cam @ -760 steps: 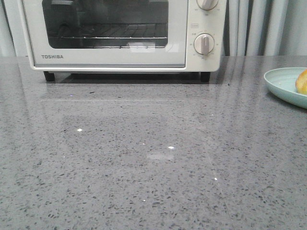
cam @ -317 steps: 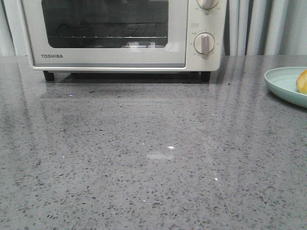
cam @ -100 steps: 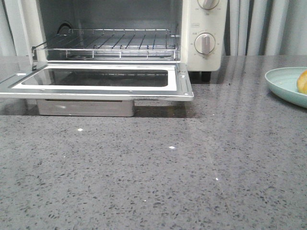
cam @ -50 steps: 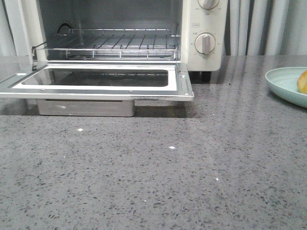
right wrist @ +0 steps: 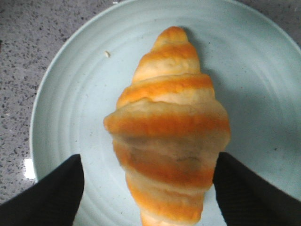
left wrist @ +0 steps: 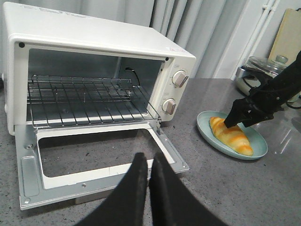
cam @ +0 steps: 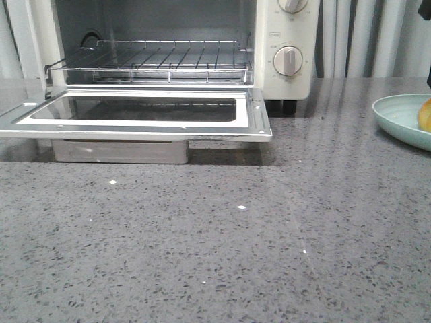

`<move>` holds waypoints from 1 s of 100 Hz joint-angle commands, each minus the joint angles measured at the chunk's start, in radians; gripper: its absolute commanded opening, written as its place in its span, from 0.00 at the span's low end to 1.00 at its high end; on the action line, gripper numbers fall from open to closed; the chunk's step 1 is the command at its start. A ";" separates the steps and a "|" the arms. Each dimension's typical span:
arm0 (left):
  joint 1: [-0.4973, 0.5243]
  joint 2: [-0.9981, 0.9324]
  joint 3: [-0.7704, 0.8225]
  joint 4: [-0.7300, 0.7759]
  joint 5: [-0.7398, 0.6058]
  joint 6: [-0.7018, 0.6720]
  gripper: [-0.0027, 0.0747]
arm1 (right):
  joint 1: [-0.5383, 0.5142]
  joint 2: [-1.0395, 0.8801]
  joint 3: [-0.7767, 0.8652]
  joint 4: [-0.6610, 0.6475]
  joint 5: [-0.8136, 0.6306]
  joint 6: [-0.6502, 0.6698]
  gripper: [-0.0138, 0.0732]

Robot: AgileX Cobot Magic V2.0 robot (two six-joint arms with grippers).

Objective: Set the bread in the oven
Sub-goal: 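Lower the right gripper over the croissant on the green plate and grasp it, then lift the croissant with the right gripper and carry it toward the open oven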

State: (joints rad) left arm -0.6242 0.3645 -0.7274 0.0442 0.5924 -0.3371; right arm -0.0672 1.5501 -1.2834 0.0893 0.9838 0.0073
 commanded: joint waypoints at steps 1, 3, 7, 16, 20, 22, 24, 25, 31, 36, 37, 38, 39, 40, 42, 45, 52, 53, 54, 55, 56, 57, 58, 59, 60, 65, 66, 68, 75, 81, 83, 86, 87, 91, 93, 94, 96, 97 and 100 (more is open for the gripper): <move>-0.004 0.007 -0.029 -0.009 -0.076 -0.005 0.01 | -0.002 -0.017 -0.034 -0.020 -0.032 -0.013 0.75; -0.004 0.007 -0.029 -0.009 -0.077 -0.005 0.01 | -0.002 -0.012 -0.034 -0.020 -0.032 -0.013 0.75; -0.004 0.007 -0.029 -0.009 -0.077 -0.005 0.01 | -0.002 -0.005 -0.034 -0.023 -0.032 -0.013 0.75; -0.004 0.007 -0.029 -0.009 -0.077 -0.005 0.01 | -0.002 0.004 -0.034 -0.029 -0.037 -0.013 0.75; -0.004 0.007 -0.029 -0.009 -0.077 -0.005 0.01 | -0.002 0.006 -0.034 -0.032 -0.038 -0.013 0.75; -0.004 0.007 -0.029 -0.009 -0.077 -0.005 0.01 | -0.002 0.006 -0.034 -0.031 -0.041 -0.013 0.75; -0.004 0.007 -0.029 -0.009 -0.077 -0.005 0.01 | -0.002 0.006 -0.034 -0.034 -0.043 -0.013 0.75; -0.004 0.007 -0.029 -0.009 -0.077 -0.005 0.01 | -0.002 0.006 -0.034 -0.034 -0.046 -0.013 0.75; -0.004 0.007 -0.029 -0.009 -0.080 -0.005 0.01 | -0.002 0.006 -0.034 -0.038 -0.052 -0.013 0.75; -0.004 0.007 -0.029 -0.009 -0.082 -0.005 0.01 | -0.002 0.006 -0.034 -0.038 -0.052 -0.013 0.75; -0.004 0.007 -0.029 -0.009 -0.082 -0.005 0.01 | -0.002 0.006 -0.034 -0.038 -0.052 -0.013 0.75; -0.004 0.007 -0.029 -0.009 -0.084 -0.005 0.01 | -0.002 0.006 -0.034 -0.038 -0.052 -0.013 0.75; -0.004 0.007 -0.029 -0.009 -0.084 -0.005 0.01 | -0.002 0.006 -0.034 -0.038 -0.052 -0.013 0.75; -0.004 0.007 -0.029 -0.009 -0.084 -0.005 0.01 | -0.002 0.006 -0.034 -0.038 -0.052 -0.013 0.75; -0.004 0.007 -0.029 -0.009 -0.084 -0.005 0.01 | -0.002 0.006 -0.034 -0.038 -0.052 -0.013 0.75; -0.004 0.007 -0.029 -0.009 -0.086 -0.005 0.01 | -0.002 0.006 -0.034 -0.040 -0.052 -0.013 0.75; -0.004 0.007 -0.029 -0.009 -0.086 -0.005 0.01 | -0.002 0.006 -0.034 -0.040 -0.052 -0.013 0.75; -0.004 0.007 -0.029 -0.009 -0.086 -0.005 0.01 | -0.002 0.006 -0.034 -0.040 -0.052 -0.013 0.75; -0.004 0.007 -0.029 -0.009 -0.086 -0.005 0.01 | -0.002 0.006 -0.034 -0.040 -0.052 -0.013 0.74; -0.004 0.007 -0.029 -0.009 -0.086 -0.005 0.01 | -0.002 0.006 -0.034 -0.040 -0.052 -0.013 0.73; -0.004 0.007 -0.029 -0.009 -0.086 -0.005 0.01 | -0.002 0.006 -0.034 -0.040 -0.052 -0.013 0.72; -0.004 0.007 -0.029 -0.009 -0.086 -0.005 0.01 | -0.002 0.006 -0.034 -0.040 -0.052 -0.013 0.71; -0.004 0.007 -0.029 -0.009 -0.086 -0.005 0.01 | -0.002 0.006 -0.034 -0.040 -0.052 -0.013 0.70; -0.004 0.007 -0.029 -0.009 -0.086 -0.005 0.01 | -0.002 0.006 -0.034 -0.040 -0.052 -0.013 0.69; -0.004 0.007 -0.029 -0.009 -0.086 -0.005 0.01 | -0.002 0.006 -0.034 -0.040 -0.052 -0.013 0.68; -0.004 0.007 -0.029 -0.009 -0.087 -0.005 0.01 | -0.002 0.006 -0.034 -0.040 -0.052 -0.013 0.59; -0.004 0.007 -0.029 -0.009 -0.087 -0.005 0.01 | -0.002 0.006 -0.034 -0.040 -0.050 -0.013 0.57; -0.004 0.007 -0.029 -0.009 -0.087 -0.005 0.01 | -0.002 0.006 -0.034 -0.040 -0.050 -0.013 0.53; -0.004 0.007 -0.029 -0.009 -0.087 -0.005 0.01 | -0.002 0.006 -0.034 -0.040 -0.048 -0.013 0.39; -0.004 0.007 -0.029 -0.010 -0.087 -0.005 0.01 | -0.002 0.006 -0.034 -0.040 -0.045 -0.013 0.30; -0.004 0.007 -0.029 -0.010 -0.087 -0.005 0.01 | -0.002 0.006 -0.034 -0.040 -0.045 -0.013 0.26; -0.004 0.007 -0.029 -0.010 -0.087 -0.005 0.01 | -0.002 0.006 -0.034 -0.040 -0.045 -0.013 0.22; -0.004 0.007 -0.029 -0.010 -0.087 -0.005 0.01 | -0.002 0.006 -0.034 -0.040 -0.045 -0.013 0.20; -0.004 0.007 -0.029 -0.010 -0.088 -0.005 0.01 | -0.002 0.006 -0.034 -0.040 -0.044 -0.013 0.15; -0.004 0.007 -0.029 -0.010 -0.088 -0.005 0.01 | -0.002 0.006 -0.034 -0.040 -0.044 -0.013 0.13; -0.004 0.007 -0.029 -0.010 -0.088 -0.005 0.01 | -0.002 0.006 -0.034 -0.040 -0.044 -0.013 0.11; -0.004 0.007 -0.029 -0.010 -0.088 -0.005 0.01 | -0.002 0.006 -0.034 -0.040 -0.044 -0.013 0.09; -0.004 0.007 -0.029 -0.010 -0.088 -0.005 0.01 | -0.002 0.006 -0.034 -0.040 -0.044 -0.013 0.09; -0.004 0.007 -0.029 -0.010 -0.088 -0.005 0.01 | -0.002 0.006 -0.034 -0.040 -0.044 -0.013 0.07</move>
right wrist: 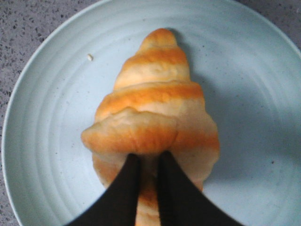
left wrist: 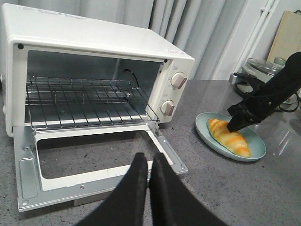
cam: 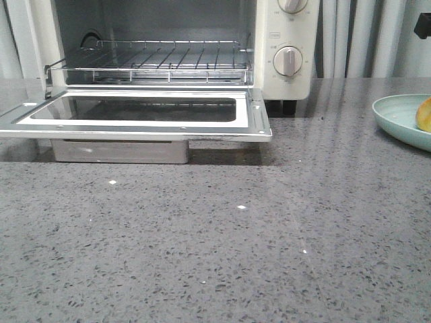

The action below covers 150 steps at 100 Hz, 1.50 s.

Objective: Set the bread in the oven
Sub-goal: 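Lift the croissant with the right gripper and carry it toward the open oven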

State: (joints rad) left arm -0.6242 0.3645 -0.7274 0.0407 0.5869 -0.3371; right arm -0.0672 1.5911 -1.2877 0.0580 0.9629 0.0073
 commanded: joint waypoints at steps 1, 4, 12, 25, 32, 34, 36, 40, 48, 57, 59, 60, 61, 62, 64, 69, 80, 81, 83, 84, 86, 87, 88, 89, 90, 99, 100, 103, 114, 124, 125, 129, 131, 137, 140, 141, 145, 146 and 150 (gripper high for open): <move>-0.004 0.007 -0.029 -0.007 -0.083 -0.005 0.01 | -0.002 -0.035 -0.030 -0.009 -0.023 -0.013 0.07; -0.004 0.007 -0.029 -0.007 -0.083 -0.005 0.01 | -0.002 -0.035 -0.030 -0.009 -0.022 -0.013 0.07; -0.004 0.007 -0.029 -0.013 -0.083 -0.005 0.01 | -0.002 -0.035 -0.030 -0.009 -0.016 -0.013 0.07; -0.004 0.007 -0.029 -0.014 -0.083 -0.005 0.01 | -0.002 -0.037 -0.048 -0.009 0.009 -0.013 0.07; -0.004 0.007 -0.029 -0.014 -0.084 -0.005 0.01 | -0.002 -0.039 -0.063 -0.009 0.023 -0.013 0.07; -0.004 0.007 -0.029 -0.014 -0.084 -0.005 0.01 | -0.002 -0.039 -0.069 -0.009 0.030 -0.013 0.07; -0.004 0.007 -0.029 -0.014 -0.084 -0.005 0.01 | -0.002 -0.039 -0.076 -0.009 0.039 -0.013 0.07; -0.004 0.007 -0.029 -0.014 -0.084 -0.005 0.01 | -0.002 -0.039 -0.088 -0.009 0.058 -0.017 0.07; -0.004 0.007 -0.029 -0.014 -0.087 -0.005 0.01 | -0.002 -0.041 -0.121 -0.009 0.095 -0.035 0.07; -0.004 0.007 -0.029 -0.014 -0.093 -0.005 0.01 | 0.004 -0.054 -0.153 -0.009 0.134 -0.051 0.07; -0.004 0.007 -0.029 -0.014 -0.094 -0.005 0.01 | 0.007 -0.058 -0.159 -0.009 0.146 -0.059 0.07; -0.004 0.007 -0.029 -0.014 -0.094 -0.005 0.01 | 0.010 -0.060 -0.161 -0.009 0.149 -0.062 0.07; -0.004 0.007 -0.029 -0.014 -0.095 -0.005 0.01 | 0.011 -0.059 -0.163 -0.009 0.158 -0.069 0.07; -0.004 0.007 -0.029 -0.014 -0.095 -0.005 0.01 | 0.010 -0.064 -0.168 -0.009 0.162 -0.073 0.07; -0.004 0.007 -0.029 -0.014 -0.098 -0.005 0.01 | 0.016 -0.068 -0.175 -0.009 0.176 -0.083 0.07; -0.004 0.007 -0.029 -0.014 -0.104 -0.005 0.01 | 0.027 -0.079 -0.192 -0.009 0.211 -0.093 0.07; -0.004 0.007 -0.029 -0.014 -0.122 -0.005 0.01 | 0.061 -0.114 -0.230 -0.009 0.288 -0.140 0.07; -0.004 0.007 -0.029 -0.014 -0.122 -0.005 0.01 | 0.067 -0.117 -0.232 -0.009 0.292 -0.143 0.07; -0.004 0.007 -0.029 -0.014 -0.128 -0.005 0.01 | 0.073 -0.125 -0.239 -0.009 0.304 -0.145 0.07; -0.004 0.007 -0.029 -0.014 -0.131 -0.005 0.01 | 0.080 -0.127 -0.241 -0.009 0.311 -0.145 0.07; -0.004 0.005 -0.029 -0.014 -0.133 -0.005 0.01 | 0.090 -0.137 -0.247 -0.009 0.321 -0.146 0.07; -0.004 0.005 -0.031 -0.014 -0.136 -0.005 0.01 | 0.093 -0.143 -0.250 -0.009 0.323 -0.149 0.07; -0.004 0.005 -0.031 -0.014 -0.136 -0.005 0.01 | 0.100 -0.147 -0.250 -0.009 0.326 -0.152 0.07; -0.004 0.003 -0.031 -0.014 -0.141 -0.005 0.01 | 0.104 -0.150 -0.254 -0.009 0.330 -0.155 0.07; -0.004 0.003 -0.031 -0.014 -0.141 -0.005 0.01 | 0.108 -0.158 -0.257 -0.009 0.333 -0.157 0.07; -0.004 -0.015 -0.031 -0.008 -0.180 -0.005 0.01 | 0.170 -0.208 -0.274 -0.009 0.350 -0.169 0.07; -0.004 -0.014 -0.031 -0.005 -0.182 -0.005 0.01 | 0.176 -0.212 -0.277 -0.009 0.350 -0.169 0.07; -0.004 -0.022 -0.031 0.006 -0.191 -0.007 0.01 | 0.198 -0.229 -0.279 -0.009 0.350 -0.169 0.07; -0.002 -0.030 -0.044 0.122 -0.176 -0.053 0.01 | 0.293 -0.295 -0.284 -0.009 0.350 -0.169 0.07; 0.021 -0.030 -0.073 0.241 -0.123 -0.141 0.01 | 0.386 -0.335 -0.284 -0.009 0.350 -0.169 0.07; 0.026 -0.030 -0.079 0.246 -0.120 -0.141 0.01 | 0.392 -0.339 -0.284 -0.009 0.350 -0.167 0.07; 0.039 -0.030 -0.093 0.265 -0.095 -0.141 0.01 | 0.432 -0.346 -0.284 -0.009 0.350 -0.164 0.07; 0.045 -0.030 -0.101 0.271 -0.087 -0.141 0.01 | 0.445 -0.349 -0.284 -0.009 0.350 -0.157 0.07; 0.077 -0.030 -0.121 0.288 -0.059 -0.141 0.01 | 0.502 -0.356 -0.284 -0.009 0.350 -0.137 0.07; 0.087 -0.030 -0.128 0.295 -0.051 -0.141 0.01 | 0.525 -0.358 -0.284 -0.009 0.350 -0.130 0.07; 0.094 -0.030 -0.131 0.297 -0.049 -0.141 0.01 | 0.531 -0.358 -0.284 -0.009 0.350 -0.128 0.07; 0.110 -0.030 -0.135 0.299 -0.046 -0.141 0.01 | 0.563 -0.358 -0.284 -0.009 0.350 -0.127 0.07; 0.117 -0.030 -0.137 0.299 -0.046 -0.141 0.01 | 0.569 -0.358 -0.284 -0.009 0.350 -0.127 0.07; 0.134 -0.032 -0.138 0.299 -0.046 -0.141 0.01 | 0.601 -0.354 -0.284 -0.009 0.350 -0.127 0.07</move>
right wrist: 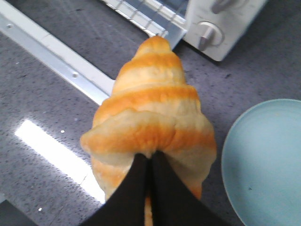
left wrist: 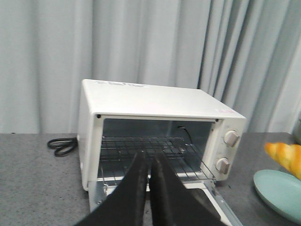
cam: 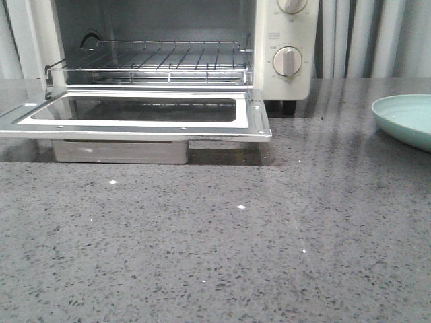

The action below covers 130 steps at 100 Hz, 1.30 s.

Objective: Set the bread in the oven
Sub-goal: 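Lift the croissant with the right gripper and carry it toward the open oven, then lower the croissant onto the oven rack and open the right gripper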

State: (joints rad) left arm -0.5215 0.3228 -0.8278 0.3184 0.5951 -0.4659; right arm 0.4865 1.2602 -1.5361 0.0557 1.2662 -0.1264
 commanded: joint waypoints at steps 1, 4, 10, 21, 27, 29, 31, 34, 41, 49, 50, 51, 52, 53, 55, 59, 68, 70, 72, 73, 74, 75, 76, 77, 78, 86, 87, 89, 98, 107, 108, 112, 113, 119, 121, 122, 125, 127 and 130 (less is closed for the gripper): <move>0.033 0.009 -0.037 0.021 -0.056 -0.012 0.01 | 0.057 -0.023 -0.035 -0.007 0.046 0.007 0.07; 0.042 0.009 -0.037 0.021 -0.057 -0.010 0.01 | 0.077 -0.021 -0.035 -0.007 0.046 0.007 0.07; 0.054 0.009 -0.037 0.019 -0.057 -0.010 0.01 | 0.112 -0.010 -0.035 -0.007 0.046 0.007 0.09; 0.059 0.009 -0.037 0.017 -0.062 -0.008 0.01 | 0.170 0.013 -0.035 -0.007 0.046 0.007 0.09; 0.059 0.009 -0.037 0.015 -0.069 -0.008 0.01 | 0.197 0.031 -0.035 -0.009 0.046 0.007 0.09; 0.059 0.009 -0.037 0.015 -0.069 -0.008 0.01 | 0.207 0.038 -0.035 -0.011 0.043 0.007 0.09; 0.059 0.009 -0.037 0.015 -0.071 -0.008 0.01 | 0.213 0.044 -0.035 -0.016 0.039 0.007 0.09; 0.059 0.009 -0.037 0.015 -0.073 -0.008 0.01 | 0.228 0.054 -0.035 -0.024 0.034 0.007 0.09; 0.059 0.009 -0.037 0.015 -0.076 -0.008 0.01 | 0.261 0.076 -0.035 -0.064 0.018 0.007 0.09; 0.059 0.009 -0.037 0.015 -0.076 -0.008 0.01 | 0.291 0.105 -0.035 -0.114 -0.002 0.007 0.09; 0.059 0.009 -0.037 0.015 -0.076 -0.008 0.01 | 0.296 0.111 -0.035 -0.117 -0.005 0.007 0.09; 0.059 0.009 -0.037 0.015 -0.076 -0.008 0.01 | 0.299 0.114 -0.035 -0.120 -0.010 0.007 0.09; 0.059 0.009 -0.037 0.015 -0.076 -0.008 0.01 | 0.301 0.120 -0.035 -0.127 -0.011 0.007 0.09; 0.059 0.009 -0.037 0.015 -0.074 -0.008 0.01 | 0.305 0.122 -0.035 -0.131 -0.016 0.007 0.09; 0.059 0.009 -0.037 0.015 -0.074 -0.008 0.01 | 0.312 0.131 -0.035 -0.142 -0.020 0.007 0.09; 0.059 0.009 -0.037 0.015 -0.074 -0.008 0.01 | 0.323 0.147 -0.037 -0.165 -0.037 0.007 0.09; 0.059 0.009 -0.037 0.015 -0.074 -0.008 0.01 | 0.348 0.176 -0.041 -0.210 -0.100 0.005 0.09; 0.059 0.009 -0.037 0.015 -0.074 -0.008 0.01 | 0.351 0.180 -0.046 -0.219 -0.111 0.003 0.09; 0.059 0.009 -0.037 0.015 -0.072 -0.008 0.01 | 0.354 0.188 -0.050 -0.224 -0.125 0.001 0.09; 0.059 0.009 -0.037 0.015 -0.072 -0.008 0.01 | 0.355 0.192 -0.054 -0.228 -0.129 -0.002 0.09; 0.059 0.009 -0.037 0.015 -0.072 -0.008 0.01 | 0.357 0.194 -0.057 -0.230 -0.136 -0.002 0.09; 0.059 0.009 -0.037 0.015 -0.072 -0.008 0.01 | 0.358 0.198 -0.062 -0.232 -0.139 -0.002 0.09; 0.059 0.009 -0.037 0.015 -0.072 -0.008 0.01 | 0.359 0.201 -0.065 -0.232 -0.144 -0.002 0.09; 0.059 0.009 -0.037 0.015 -0.072 -0.008 0.01 | 0.359 0.204 -0.070 -0.235 -0.150 -0.002 0.09; 0.059 0.009 -0.037 0.015 -0.072 -0.008 0.01 | 0.359 0.209 -0.074 -0.237 -0.153 -0.002 0.09; 0.059 0.009 -0.037 0.015 -0.072 -0.008 0.01 | 0.359 0.239 -0.120 -0.243 -0.170 -0.002 0.08; 0.059 0.009 -0.037 0.015 -0.072 -0.008 0.01 | 0.359 0.246 -0.129 -0.246 -0.170 -0.002 0.08; 0.059 0.009 -0.037 0.015 -0.072 -0.008 0.01 | 0.359 0.256 -0.143 -0.254 -0.170 -0.002 0.08; 0.059 0.009 -0.037 0.015 -0.068 -0.008 0.01 | 0.359 0.299 -0.208 -0.292 -0.172 -0.007 0.08; 0.059 0.009 -0.037 0.013 -0.051 -0.008 0.01 | 0.359 0.346 -0.261 -0.322 -0.186 -0.028 0.08; 0.059 0.009 -0.037 0.013 -0.051 -0.008 0.01 | 0.359 0.354 -0.270 -0.324 -0.188 -0.033 0.08; 0.059 0.009 -0.037 0.008 -0.047 -0.008 0.01 | 0.359 0.373 -0.298 -0.330 -0.191 -0.040 0.08; 0.059 0.009 -0.037 0.006 -0.047 -0.008 0.01 | 0.359 0.381 -0.302 -0.330 -0.191 -0.040 0.08; 0.059 0.009 -0.037 -0.001 -0.047 -0.008 0.01 | 0.359 0.413 -0.335 -0.344 -0.204 -0.040 0.08; 0.059 0.009 -0.037 -0.001 -0.047 -0.008 0.01 | 0.359 0.420 -0.341 -0.347 -0.207 -0.040 0.08; 0.059 0.009 -0.037 -0.001 -0.047 -0.008 0.01 | 0.359 0.426 -0.348 -0.352 -0.209 -0.040 0.08; 0.059 0.009 -0.037 -0.001 -0.047 -0.008 0.01 | 0.359 0.440 -0.359 -0.365 -0.215 -0.040 0.08; 0.059 0.009 -0.037 -0.001 -0.047 -0.008 0.01 | 0.359 0.450 -0.367 -0.375 -0.222 -0.040 0.08; 0.059 0.009 -0.037 -0.001 -0.047 -0.008 0.01 | 0.359 0.462 -0.378 -0.389 -0.230 -0.040 0.08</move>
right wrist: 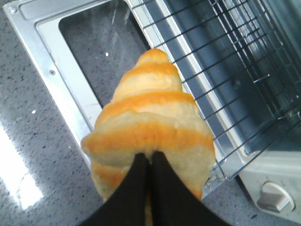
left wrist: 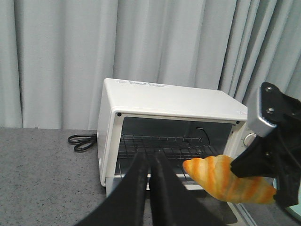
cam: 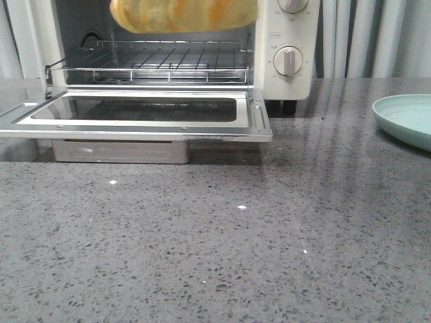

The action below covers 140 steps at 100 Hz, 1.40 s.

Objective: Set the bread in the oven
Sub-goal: 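Lower the croissant onto the oven rack and open the right gripper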

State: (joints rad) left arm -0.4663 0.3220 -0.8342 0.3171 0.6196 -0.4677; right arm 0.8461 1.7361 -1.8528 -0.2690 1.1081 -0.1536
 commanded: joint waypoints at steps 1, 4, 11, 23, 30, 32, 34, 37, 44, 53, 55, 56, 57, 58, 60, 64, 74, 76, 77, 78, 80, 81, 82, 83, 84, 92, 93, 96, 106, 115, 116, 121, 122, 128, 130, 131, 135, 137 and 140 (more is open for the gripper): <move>0.003 0.010 -0.031 0.000 -0.071 -0.007 0.01 | -0.001 -0.007 -0.065 -0.073 -0.074 -0.012 0.08; 0.003 0.010 -0.031 0.000 -0.071 -0.007 0.01 | -0.001 0.004 -0.072 -0.091 -0.083 -0.012 0.08; 0.003 0.010 -0.031 0.000 -0.071 -0.007 0.01 | -0.001 0.027 -0.080 -0.134 -0.110 -0.012 0.08; 0.003 0.010 -0.031 0.000 -0.071 -0.007 0.01 | -0.001 0.055 -0.080 -0.189 -0.167 -0.012 0.08; 0.003 0.010 -0.031 0.000 -0.071 -0.007 0.01 | -0.001 0.070 -0.080 -0.215 -0.198 -0.012 0.08; 0.003 0.010 -0.031 0.000 -0.071 -0.007 0.01 | -0.001 0.074 -0.080 -0.222 -0.208 -0.012 0.08; 0.003 0.010 -0.031 0.000 -0.071 -0.007 0.01 | -0.001 0.077 -0.080 -0.228 -0.216 -0.012 0.08; 0.003 0.010 -0.031 0.000 -0.071 -0.007 0.01 | -0.001 0.082 -0.080 -0.238 -0.225 -0.012 0.08; 0.003 0.010 -0.031 0.000 -0.071 -0.007 0.01 | -0.001 0.096 -0.080 -0.269 -0.242 -0.011 0.08; 0.003 0.010 -0.031 -0.002 -0.071 -0.007 0.01 | -0.008 0.106 -0.080 -0.285 -0.255 -0.011 0.08; 0.003 0.010 -0.031 -0.002 -0.071 -0.007 0.01 | -0.010 0.108 -0.080 -0.285 -0.257 -0.011 0.08; 0.003 0.010 -0.031 -0.002 -0.071 -0.007 0.01 | -0.012 0.107 -0.080 -0.285 -0.259 -0.011 0.08; 0.003 0.010 -0.031 -0.002 -0.071 -0.007 0.01 | -0.015 0.109 -0.080 -0.285 -0.260 -0.011 0.08; 0.003 0.010 -0.031 -0.002 -0.071 -0.007 0.01 | -0.017 0.112 -0.080 -0.285 -0.260 -0.011 0.08; 0.003 0.010 -0.031 -0.002 -0.071 -0.007 0.01 | -0.019 0.114 -0.080 -0.285 -0.263 -0.011 0.08; 0.003 0.010 -0.031 -0.002 -0.071 -0.007 0.01 | -0.023 0.116 -0.080 -0.287 -0.267 -0.011 0.08; 0.003 0.010 -0.031 -0.002 -0.071 -0.007 0.01 | -0.043 0.125 -0.080 -0.287 -0.295 -0.011 0.08; 0.003 0.010 -0.031 -0.002 -0.071 -0.007 0.01 | -0.045 0.129 -0.080 -0.289 -0.302 -0.011 0.08; 0.003 0.010 -0.031 -0.002 -0.071 -0.007 0.01 | -0.047 0.129 -0.080 -0.292 -0.307 -0.011 0.08; 0.003 0.010 -0.031 -0.002 -0.071 -0.007 0.01 | -0.048 0.129 -0.080 -0.292 -0.310 -0.011 0.08; 0.003 0.010 -0.031 -0.002 -0.071 -0.007 0.01 | -0.052 0.131 -0.080 -0.294 -0.318 -0.011 0.08; 0.003 0.010 -0.031 -0.002 -0.071 -0.007 0.01 | -0.052 0.131 -0.080 -0.294 -0.320 -0.011 0.08; 0.003 0.010 -0.031 -0.002 -0.071 -0.007 0.01 | -0.054 0.133 -0.080 -0.294 -0.321 -0.011 0.08; 0.003 0.010 -0.031 -0.002 -0.071 -0.007 0.01 | -0.054 0.134 -0.080 -0.297 -0.323 -0.011 0.08; 0.003 0.010 -0.031 -0.002 -0.071 -0.007 0.01 | -0.056 0.136 -0.080 -0.297 -0.327 -0.011 0.08; 0.003 0.010 -0.031 -0.002 -0.071 -0.007 0.01 | -0.063 0.143 -0.080 -0.301 -0.337 -0.011 0.08; 0.003 0.010 -0.031 -0.002 -0.071 -0.007 0.01 | -0.065 0.148 -0.080 -0.302 -0.340 -0.011 0.08; 0.003 0.010 -0.031 -0.002 -0.071 -0.007 0.01 | -0.068 0.150 -0.080 -0.308 -0.345 -0.011 0.08; 0.003 0.010 -0.031 -0.002 -0.071 -0.007 0.01 | -0.079 0.162 -0.080 -0.316 -0.365 -0.011 0.08; 0.003 0.010 -0.031 -0.003 -0.071 -0.007 0.01 | -0.088 0.170 -0.080 -0.317 -0.392 -0.011 0.08; 0.003 0.010 -0.031 -0.003 -0.071 -0.007 0.01 | -0.088 0.173 -0.080 -0.317 -0.394 -0.011 0.08; 0.003 0.010 -0.031 -0.003 -0.071 -0.007 0.01 | -0.092 0.175 -0.080 -0.322 -0.407 -0.011 0.08; 0.003 0.010 -0.031 -0.003 -0.071 -0.007 0.01 | -0.094 0.175 -0.080 -0.324 -0.410 -0.011 0.08; 0.003 0.010 -0.031 -0.003 -0.071 -0.007 0.01 | -0.099 0.177 -0.080 -0.327 -0.423 -0.011 0.08; 0.003 0.010 -0.031 -0.003 -0.071 -0.007 0.01 | -0.099 0.179 -0.080 -0.327 -0.423 -0.011 0.08; 0.003 0.010 -0.031 -0.003 -0.071 -0.007 0.01 | -0.099 0.179 -0.080 -0.330 -0.425 -0.011 0.08; 0.003 0.010 -0.031 -0.003 -0.071 -0.007 0.01 | -0.102 0.179 -0.080 -0.335 -0.426 -0.011 0.08; 0.003 0.010 -0.031 -0.003 -0.071 -0.007 0.01 | -0.102 0.179 -0.080 -0.335 -0.427 -0.011 0.08; 0.003 0.010 -0.031 -0.003 -0.071 -0.007 0.01 | -0.102 0.179 -0.080 -0.338 -0.429 -0.011 0.08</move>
State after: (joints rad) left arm -0.4663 0.3220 -0.8342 0.3117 0.6220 -0.4677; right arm 0.7536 1.9693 -1.8968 -0.5550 0.7432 -0.1595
